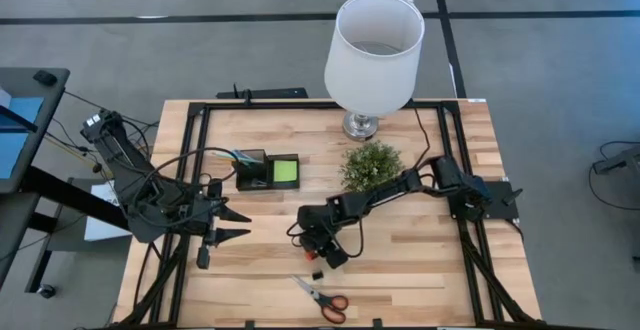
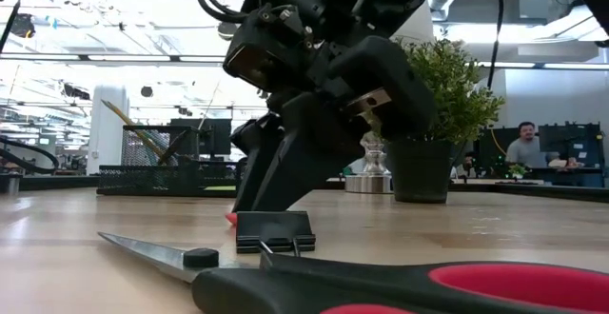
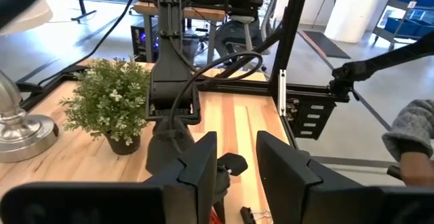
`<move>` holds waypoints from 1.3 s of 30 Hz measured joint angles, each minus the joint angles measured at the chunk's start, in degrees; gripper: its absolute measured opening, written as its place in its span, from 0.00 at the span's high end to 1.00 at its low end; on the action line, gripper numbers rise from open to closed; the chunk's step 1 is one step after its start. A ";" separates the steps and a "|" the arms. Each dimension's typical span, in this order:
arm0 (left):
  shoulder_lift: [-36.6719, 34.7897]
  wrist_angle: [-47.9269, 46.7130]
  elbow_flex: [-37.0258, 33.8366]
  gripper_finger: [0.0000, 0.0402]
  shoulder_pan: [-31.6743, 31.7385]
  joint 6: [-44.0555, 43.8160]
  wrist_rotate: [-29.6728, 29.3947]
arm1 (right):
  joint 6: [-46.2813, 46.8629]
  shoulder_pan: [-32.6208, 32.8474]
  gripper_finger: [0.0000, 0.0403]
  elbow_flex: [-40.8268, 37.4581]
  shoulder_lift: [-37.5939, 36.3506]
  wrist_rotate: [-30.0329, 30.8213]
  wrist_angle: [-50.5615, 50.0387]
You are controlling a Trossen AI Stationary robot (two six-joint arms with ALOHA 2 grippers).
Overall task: Pick and place office supplies into organizer
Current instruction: Put the orange eraser into the black desk organizer
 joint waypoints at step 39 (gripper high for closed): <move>0.13 -3.24 0.00 0.76 0.02 -0.55 1.26 | 12.33 6.86 0.70 -4.52 0.87 24.03 22.38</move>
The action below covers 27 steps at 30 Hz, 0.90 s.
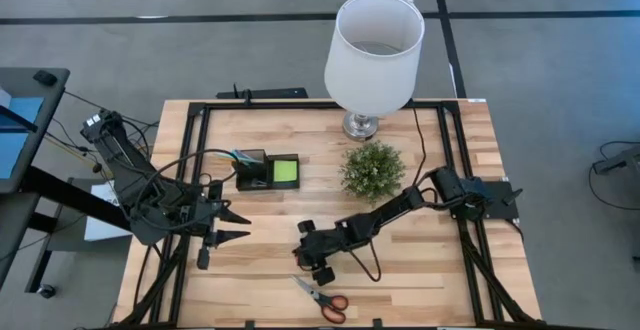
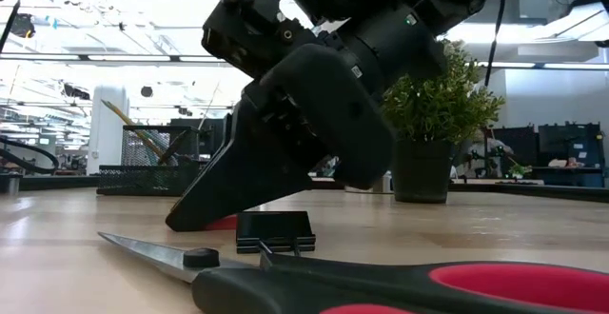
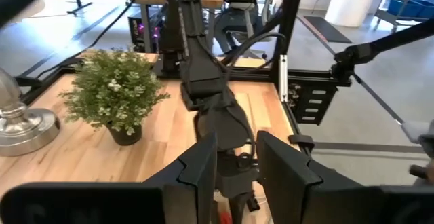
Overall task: Pick and place office supplies into organizer
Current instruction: Put the orange eraser into the black desk organizer
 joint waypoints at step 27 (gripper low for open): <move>0.00 -1.55 -2.29 0.76 -0.01 -2.93 1.97 | 14.90 4.54 0.49 -12.28 -0.50 9.15 17.62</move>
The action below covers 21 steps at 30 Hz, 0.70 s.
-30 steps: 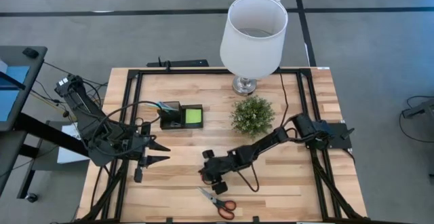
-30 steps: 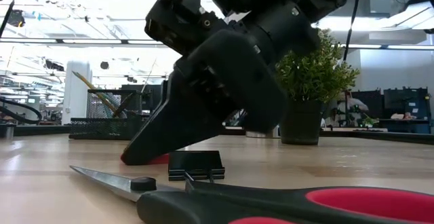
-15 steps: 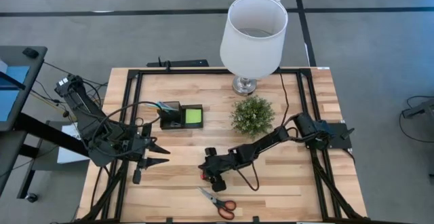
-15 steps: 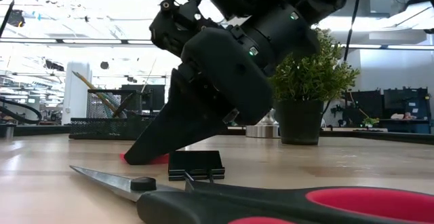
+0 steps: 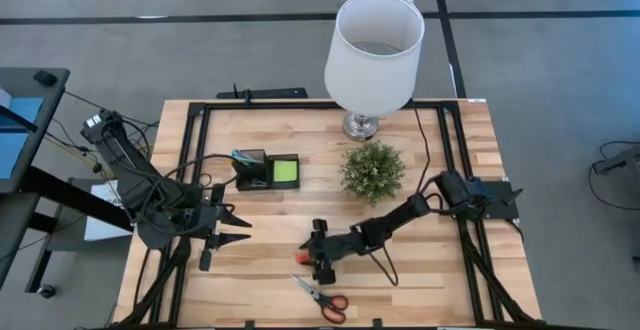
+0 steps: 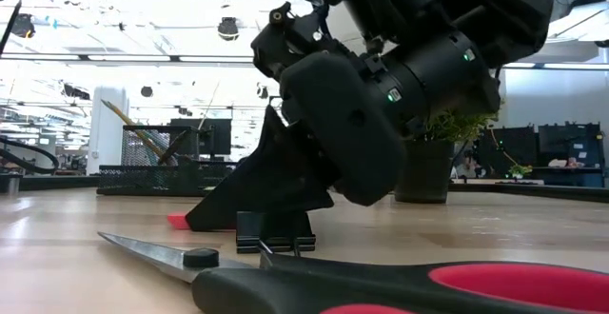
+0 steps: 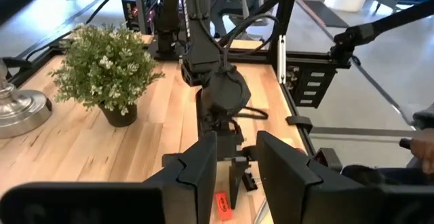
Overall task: Pick and place office supplies into organizer
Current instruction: Put the orange eraser into the black desk organizer
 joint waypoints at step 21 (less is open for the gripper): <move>0.00 0.53 -0.09 0.76 0.01 0.39 -1.65 | -2.58 -0.28 0.56 -0.09 5.69 0.76 13.47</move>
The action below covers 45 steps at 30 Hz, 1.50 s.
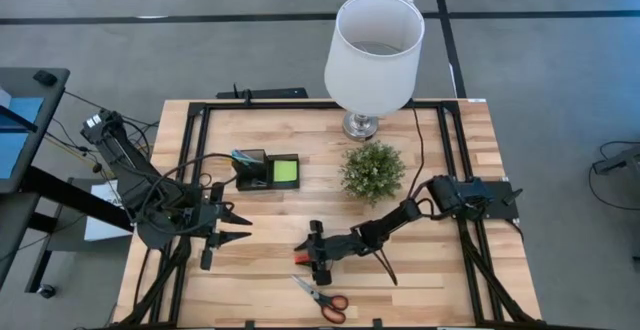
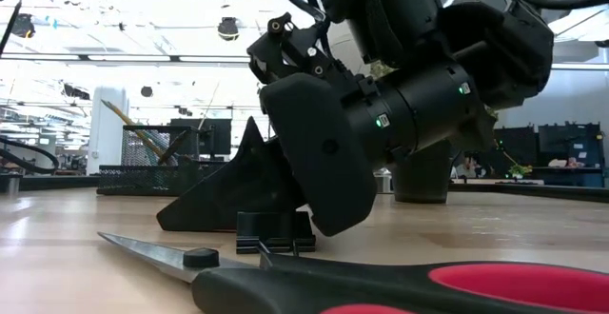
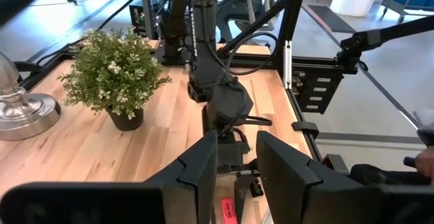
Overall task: Pick and place office supplies into organizer
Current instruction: Put the orange eraser into the black desk organizer
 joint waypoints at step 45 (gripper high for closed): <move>-2.79 22.59 0.00 0.76 -0.16 26.08 -8.08 | -14.66 -21.60 0.87 29.13 -0.56 -1.09 -9.39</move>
